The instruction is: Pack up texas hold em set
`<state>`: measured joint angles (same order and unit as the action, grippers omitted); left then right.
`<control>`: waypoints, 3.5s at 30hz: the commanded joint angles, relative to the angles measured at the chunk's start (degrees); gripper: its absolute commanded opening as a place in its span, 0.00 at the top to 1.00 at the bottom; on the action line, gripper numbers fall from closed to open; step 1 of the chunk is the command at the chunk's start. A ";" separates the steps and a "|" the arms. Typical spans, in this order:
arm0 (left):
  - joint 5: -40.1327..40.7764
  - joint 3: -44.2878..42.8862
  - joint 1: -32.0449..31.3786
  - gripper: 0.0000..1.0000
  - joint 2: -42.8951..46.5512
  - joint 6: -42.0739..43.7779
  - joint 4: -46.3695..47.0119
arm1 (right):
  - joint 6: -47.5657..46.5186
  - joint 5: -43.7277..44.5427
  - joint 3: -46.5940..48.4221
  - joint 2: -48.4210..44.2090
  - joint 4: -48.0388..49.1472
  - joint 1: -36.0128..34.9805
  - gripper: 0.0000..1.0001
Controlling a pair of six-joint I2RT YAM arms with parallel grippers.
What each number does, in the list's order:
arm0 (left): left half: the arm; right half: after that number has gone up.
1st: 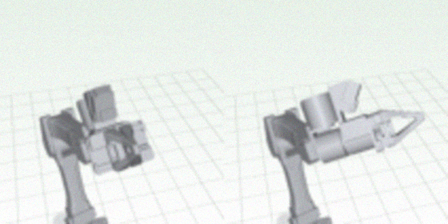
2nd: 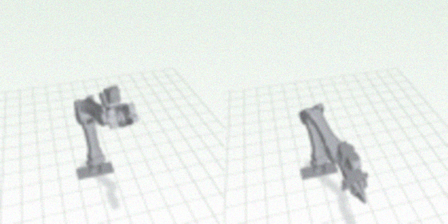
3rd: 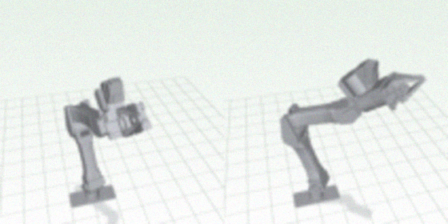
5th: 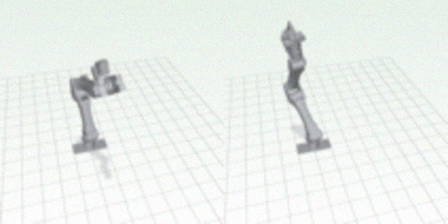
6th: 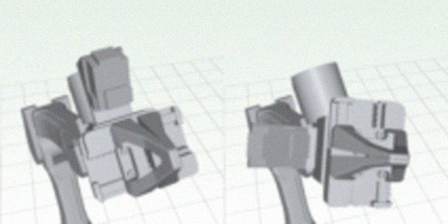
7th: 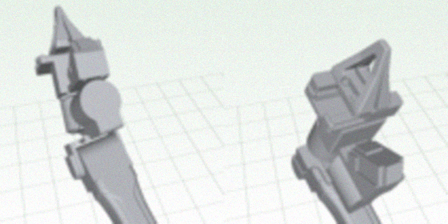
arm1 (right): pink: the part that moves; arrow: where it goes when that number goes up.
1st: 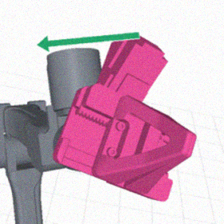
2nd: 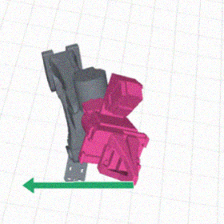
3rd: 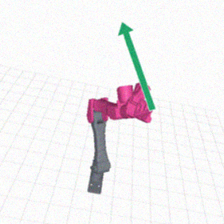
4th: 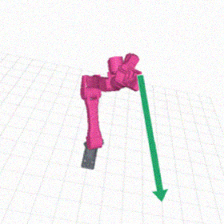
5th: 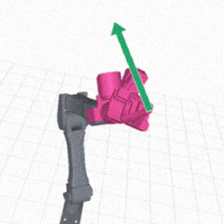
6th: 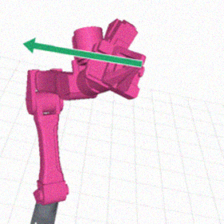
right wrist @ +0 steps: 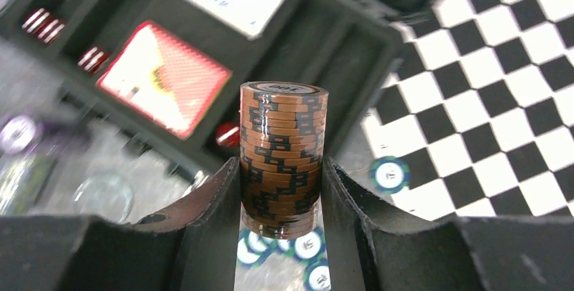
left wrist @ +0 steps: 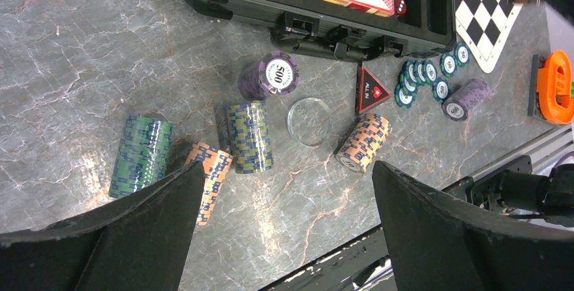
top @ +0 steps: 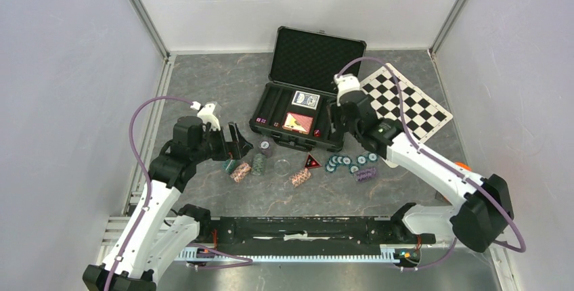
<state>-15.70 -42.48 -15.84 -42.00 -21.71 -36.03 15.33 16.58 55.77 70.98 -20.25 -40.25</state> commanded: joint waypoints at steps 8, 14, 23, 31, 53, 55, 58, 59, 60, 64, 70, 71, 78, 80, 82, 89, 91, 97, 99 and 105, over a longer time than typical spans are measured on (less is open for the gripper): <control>-1.10 -0.09 0.02 0.00 2.34 2.21 1.95 | 13.56 15.29 1.91 13.18 16.94 6.54 0.88; -1.26 -0.04 0.02 0.00 1.85 2.20 1.97 | 19.08 16.70 3.89 20.64 16.76 7.49 0.87; -1.52 -0.02 0.02 0.00 1.40 2.18 2.02 | 18.16 13.65 6.22 24.90 16.87 10.31 0.39; -1.95 -0.12 0.02 0.00 0.82 2.14 2.03 | 12.42 8.43 5.87 20.74 16.14 10.84 0.28; 10.17 -4.75 -18.62 0.00 -0.25 -6.06 2.95 | 1.22 -6.30 -3.27 18.60 15.63 10.92 0.79; 10.53 -3.76 -19.84 0.00 -1.28 -6.90 4.31 | 1.20 -5.26 -2.92 19.49 15.68 10.92 0.80; 10.76 -2.59 -21.48 0.00 -2.47 -7.83 6.31 | 0.71 -2.12 -1.64 21.10 15.52 10.90 0.81; 10.93 -2.34 -21.96 0.00 -2.88 -7.94 6.94 | 0.64 -1.08 -1.18 21.64 15.50 10.96 0.81; 11.11 -2.06 -22.35 0.00 -3.12 -7.99 7.34 | 0.49 -0.25 -0.75 22.09 15.54 10.98 0.81; 12.56 -1.36 -23.89 0.00 -4.42 -8.46 8.31 | -0.34 1.29 1.61 24.19 15.17 11.41 0.80; 11.50 0.27 -28.30 0.00 -5.10 -8.34 12.67 | -1.67 1.82 2.40 24.08 14.24 11.82 0.73; 11.56 0.75 -29.12 0.00 -5.15 -8.32 13.78 | -1.65 1.87 2.41 24.03 14.42 11.97 0.72; 13.43 1.70 -33.29 0.00 -8.66 -7.73 16.61 | -2.08 -4.23 2.85 23.16 14.55 12.65 0.63; 14.39 1.77 -34.41 0.00 -9.67 -7.28 16.81 | -2.31 -6.99 1.44 20.67 14.93 12.64 0.60; 15.48 2.17 -35.41 0.00 -10.23 -6.86 17.53 | -2.49 -9.49 -0.21 17.58 15.13 12.70 0.57; 21.66 3.52 -42.18 0.00 -13.05 1.63 22.30 | -3.40 -14.73 -8.08 2.97 15.14 12.65 0.48; 23.83 3.13 -44.58 0.00 -15.03 4.54 22.75 | -3.03 -16.21 -13.76 -3.17 17.42 12.65 0.37; 26.60 2.66 -47.82 0.00 -22.36 7.99 25.45 | -3.12 -13.02 -21.81 -17.19 15.28 12.65 0.22; 27.45 2.68 -48.63 0.00 -24.22 9.87 26.39 | -1.81 -9.34 -24.95 -21.80 15.38 12.66 0.16; 25.34 1.73 -49.29 0.00 -28.96 12.97 28.14 | -0.07 -3.07 -32.56 -36.25 17.37 12.65 0.02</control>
<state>9.54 -39.22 -64.40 -68.93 -13.93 -12.43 14.11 8.12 25.89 41.08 -4.89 -27.64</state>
